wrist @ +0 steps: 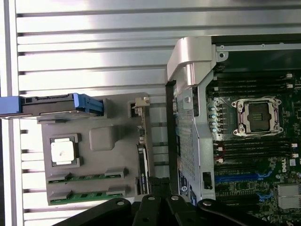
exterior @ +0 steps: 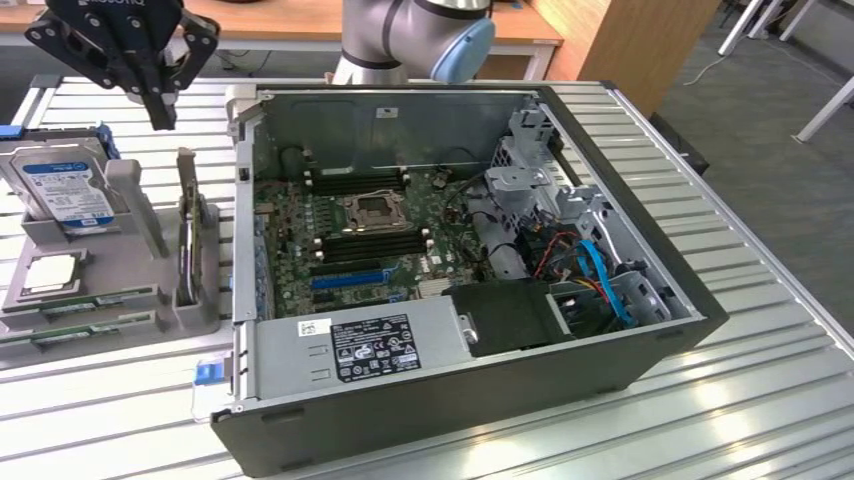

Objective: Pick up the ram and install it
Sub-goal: 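Reach for the ram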

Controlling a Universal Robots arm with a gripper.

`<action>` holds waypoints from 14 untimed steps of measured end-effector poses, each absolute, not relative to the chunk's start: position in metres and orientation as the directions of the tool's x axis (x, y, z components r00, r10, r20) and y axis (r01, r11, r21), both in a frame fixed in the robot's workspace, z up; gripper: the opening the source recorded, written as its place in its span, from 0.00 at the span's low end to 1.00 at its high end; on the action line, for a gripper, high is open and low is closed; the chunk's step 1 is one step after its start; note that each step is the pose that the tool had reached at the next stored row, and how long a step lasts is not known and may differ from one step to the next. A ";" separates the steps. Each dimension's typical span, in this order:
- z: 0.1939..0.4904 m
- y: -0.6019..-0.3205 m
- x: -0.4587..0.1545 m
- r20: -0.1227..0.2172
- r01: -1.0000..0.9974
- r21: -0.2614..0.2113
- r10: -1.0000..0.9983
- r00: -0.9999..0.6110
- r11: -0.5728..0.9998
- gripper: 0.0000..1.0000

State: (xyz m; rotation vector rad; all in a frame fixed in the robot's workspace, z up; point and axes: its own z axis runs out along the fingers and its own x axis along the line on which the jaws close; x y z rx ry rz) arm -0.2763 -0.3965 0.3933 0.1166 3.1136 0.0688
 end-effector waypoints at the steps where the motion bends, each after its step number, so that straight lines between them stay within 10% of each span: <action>1: 0.393 -0.396 -0.278 -0.023 0.074 0.045 0.075 -0.997 0.996 0.10; 14: 0.393 -0.395 -0.289 -0.023 0.074 0.045 0.075 -0.997 0.996 0.10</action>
